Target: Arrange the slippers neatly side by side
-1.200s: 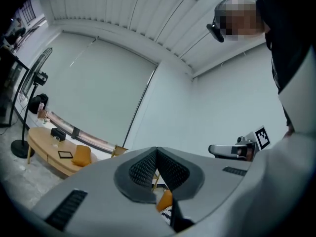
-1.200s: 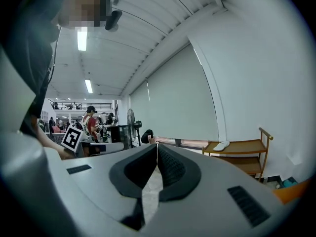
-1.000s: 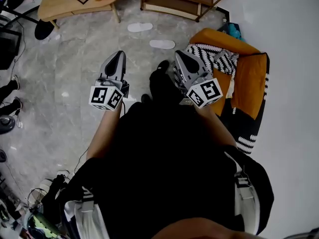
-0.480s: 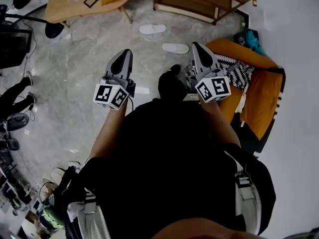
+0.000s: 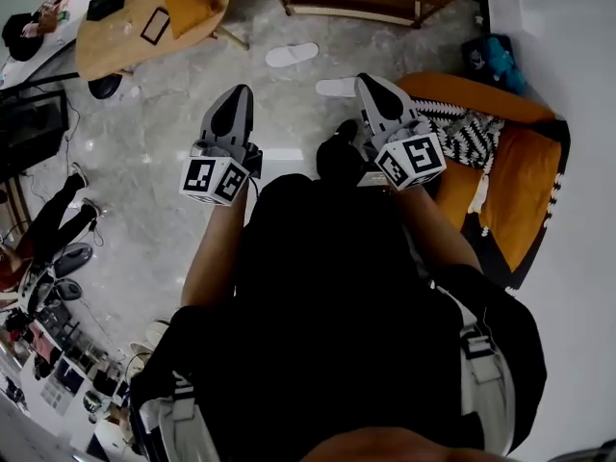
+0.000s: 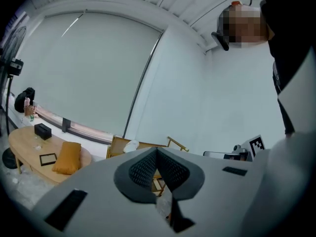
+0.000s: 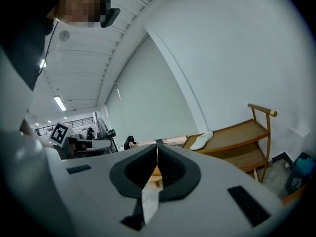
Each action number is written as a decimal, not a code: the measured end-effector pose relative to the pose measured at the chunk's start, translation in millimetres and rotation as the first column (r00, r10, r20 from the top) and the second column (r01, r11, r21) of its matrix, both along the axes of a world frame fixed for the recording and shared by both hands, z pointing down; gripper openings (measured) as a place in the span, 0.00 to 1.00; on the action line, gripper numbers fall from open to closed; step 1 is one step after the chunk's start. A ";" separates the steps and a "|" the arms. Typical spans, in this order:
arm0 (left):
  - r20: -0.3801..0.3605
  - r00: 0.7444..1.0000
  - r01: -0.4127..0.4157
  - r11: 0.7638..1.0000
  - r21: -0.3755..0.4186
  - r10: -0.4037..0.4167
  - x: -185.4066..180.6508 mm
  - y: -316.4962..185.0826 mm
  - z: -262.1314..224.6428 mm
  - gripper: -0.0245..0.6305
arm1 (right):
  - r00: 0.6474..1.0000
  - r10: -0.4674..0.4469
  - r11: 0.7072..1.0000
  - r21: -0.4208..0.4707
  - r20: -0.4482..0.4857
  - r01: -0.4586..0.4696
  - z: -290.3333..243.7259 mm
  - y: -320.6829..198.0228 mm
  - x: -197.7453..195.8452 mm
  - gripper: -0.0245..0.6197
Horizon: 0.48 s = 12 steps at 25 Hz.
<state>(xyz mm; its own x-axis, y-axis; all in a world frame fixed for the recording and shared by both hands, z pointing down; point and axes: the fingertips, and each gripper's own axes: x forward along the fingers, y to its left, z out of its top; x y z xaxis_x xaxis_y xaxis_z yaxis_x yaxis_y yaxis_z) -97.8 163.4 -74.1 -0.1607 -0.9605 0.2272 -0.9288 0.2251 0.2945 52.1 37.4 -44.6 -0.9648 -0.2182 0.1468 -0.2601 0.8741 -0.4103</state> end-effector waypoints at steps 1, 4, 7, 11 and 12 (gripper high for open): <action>-0.009 1.000 -0.010 1.000 -0.006 0.010 -1.0 -9.9 3.5 0.06 | 1.000 0.008 1.000 -0.017 -0.007 -0.008 7.5 -7.9 -0.8 0.09; -0.041 0.998 -0.045 0.999 -0.023 0.044 -5.5 -35.6 12.3 0.06 | 0.998 0.051 0.997 -0.057 -0.030 -0.053 25.6 -30.5 -4.1 0.09; -0.076 0.995 -0.064 0.997 -0.038 0.061 -14.6 -53.5 19.7 0.06 | 0.995 0.091 0.994 -0.060 -0.034 -0.093 31.1 -47.3 -4.5 0.09; -0.093 0.987 -0.134 0.989 -0.065 0.128 -30.1 -80.8 30.3 0.06 | 0.978 0.201 0.976 -0.074 -0.054 -0.205 43.7 -68.4 7.6 0.09; -0.095 0.984 -0.157 0.985 -0.069 0.150 -33.9 -87.6 32.4 0.06 | 0.970 0.235 0.968 -0.077 -0.063 -0.240 47.1 -73.3 12.3 0.09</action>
<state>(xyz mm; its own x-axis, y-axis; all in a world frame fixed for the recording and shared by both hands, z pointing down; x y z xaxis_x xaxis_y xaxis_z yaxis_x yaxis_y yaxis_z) -131.7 75.8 -41.7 0.0116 -0.9517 0.3067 -0.9249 0.1064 0.3650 64.4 -35.9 2.4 -0.8771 -0.4253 0.2231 -0.4794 0.7480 -0.4590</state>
